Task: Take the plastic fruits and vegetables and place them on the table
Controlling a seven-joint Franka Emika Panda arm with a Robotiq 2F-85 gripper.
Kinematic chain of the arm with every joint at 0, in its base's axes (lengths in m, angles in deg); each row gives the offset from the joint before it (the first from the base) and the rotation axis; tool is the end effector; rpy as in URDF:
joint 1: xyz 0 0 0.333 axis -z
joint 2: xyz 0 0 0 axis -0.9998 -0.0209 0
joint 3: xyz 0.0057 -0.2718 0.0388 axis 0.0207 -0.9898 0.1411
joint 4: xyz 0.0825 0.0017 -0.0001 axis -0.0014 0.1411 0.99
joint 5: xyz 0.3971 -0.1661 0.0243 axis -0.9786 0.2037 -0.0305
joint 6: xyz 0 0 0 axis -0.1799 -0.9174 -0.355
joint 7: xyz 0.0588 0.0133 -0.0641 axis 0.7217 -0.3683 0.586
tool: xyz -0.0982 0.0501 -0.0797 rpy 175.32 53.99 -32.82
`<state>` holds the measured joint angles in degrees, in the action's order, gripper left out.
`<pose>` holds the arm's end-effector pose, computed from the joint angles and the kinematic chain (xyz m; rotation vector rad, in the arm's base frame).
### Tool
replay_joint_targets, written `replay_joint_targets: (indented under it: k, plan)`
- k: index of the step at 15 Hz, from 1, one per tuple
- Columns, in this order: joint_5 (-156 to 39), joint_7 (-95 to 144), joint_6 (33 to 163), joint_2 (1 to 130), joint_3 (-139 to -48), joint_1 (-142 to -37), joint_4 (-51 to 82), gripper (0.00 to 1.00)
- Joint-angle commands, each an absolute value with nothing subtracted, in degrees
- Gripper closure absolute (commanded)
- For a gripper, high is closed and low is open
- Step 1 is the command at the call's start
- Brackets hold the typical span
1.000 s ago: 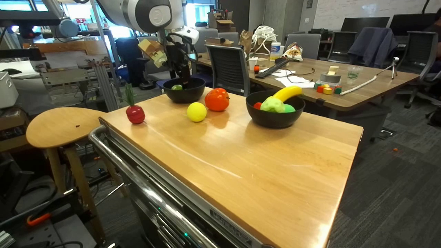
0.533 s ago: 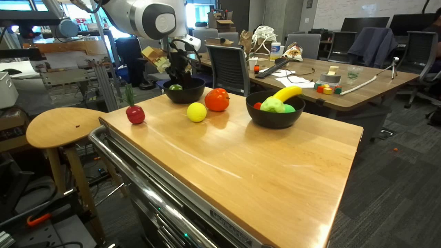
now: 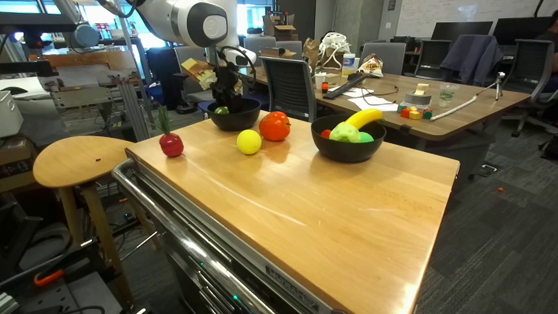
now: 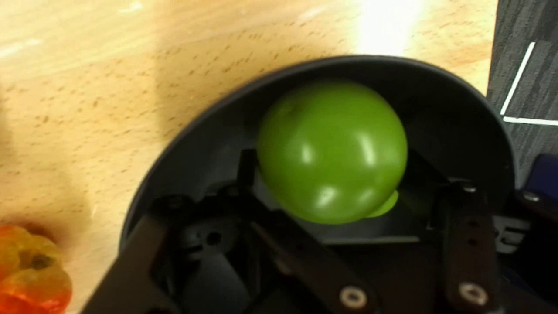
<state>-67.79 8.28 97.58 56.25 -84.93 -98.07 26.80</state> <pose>0.6515 0.1684 0.2141 -2.9811 0.3080 -0.0739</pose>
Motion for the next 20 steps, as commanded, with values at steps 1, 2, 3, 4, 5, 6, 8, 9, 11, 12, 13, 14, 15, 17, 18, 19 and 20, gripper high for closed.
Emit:
replay_joint_targets:
  k: [1,2,3,4,5,6,8,9,11,12,13,14,15,17,18,19,20]
  plan:
    - [-68.2,7.0,93.3,54.4,-85.5,-98.7,22.1,0.51]
    - [-68.6,7.0,92.7,54.3,-85.4,-98.6,21.6,0.51]
    - [-69.1,7.1,92.4,54.3,-85.3,-98.4,21.3,0.51]
    - [-69.4,7.1,92.2,54.5,-85.2,-98.3,21.2,0.51]
    - [-69.6,7.3,92.5,55.3,-85.1,-98.3,21.6,0.51]
    - [-69.5,7.4,93.2,56.6,-85.2,-98.4,22.5,0.51]
    - [-68.0,7.0,94.5,59.5,-85.7,-99.0,24.5,0.51]
    - [-67.4,6.6,95.1,60.9,-86.0,-99.1,25.4,0.51]
    - [-65.9,6.9,94.7,65.0,-86.1,-99.2,28.2,0.51]
    - [-64.8,7.4,94.4,66.9,-86.1,-99.2,29.6,0.51]
    - [-63.6,7.8,93.6,69.0,-85.9,-99.2,31.2,0.51]
    - [-62.2,8.2,93.1,71.5,-85.8,-99.1,33.5,0.51]
    - [-60.9,8.6,93.1,74.2,-85.6,-99.0,36.0,0.51]
    - [-58.3,9.5,93.2,79.2,-85.2,-98.6,40.9,0.51]
    - [-56.8,10.1,93.4,82.0,-85.0,-98.3,43.7,0.51]
    - [-55.6,10.8,93.6,84.5,-84.9,-97.9,46.2,0.51]
    - [-54.5,11.4,93.7,86.6,-84.8,-97.6,48.3,0.51]
